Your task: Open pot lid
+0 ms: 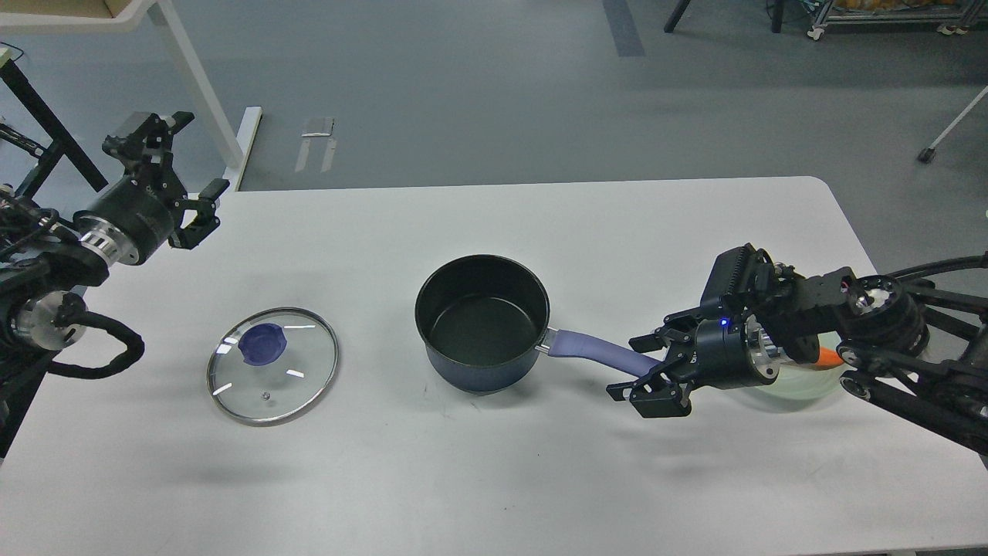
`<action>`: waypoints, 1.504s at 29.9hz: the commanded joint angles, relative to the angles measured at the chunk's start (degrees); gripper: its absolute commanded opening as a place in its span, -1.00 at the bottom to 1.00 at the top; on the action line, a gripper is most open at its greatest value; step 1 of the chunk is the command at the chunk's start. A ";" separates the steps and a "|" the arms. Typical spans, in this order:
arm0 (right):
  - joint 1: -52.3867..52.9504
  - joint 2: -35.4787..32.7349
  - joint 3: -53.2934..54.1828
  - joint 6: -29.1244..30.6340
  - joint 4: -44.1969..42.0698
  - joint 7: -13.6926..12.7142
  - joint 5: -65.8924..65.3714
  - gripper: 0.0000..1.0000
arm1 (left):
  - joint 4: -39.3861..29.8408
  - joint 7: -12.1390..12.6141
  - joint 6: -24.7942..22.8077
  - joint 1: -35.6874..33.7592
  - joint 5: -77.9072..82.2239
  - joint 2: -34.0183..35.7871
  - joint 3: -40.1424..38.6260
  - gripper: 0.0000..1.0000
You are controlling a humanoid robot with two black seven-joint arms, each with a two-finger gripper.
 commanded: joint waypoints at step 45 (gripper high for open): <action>-14.13 9.33 27.80 -21.82 -6.06 -6.55 110.25 1.00 | -0.70 0.00 -6.31 2.45 -3.95 -2.82 -2.10 0.98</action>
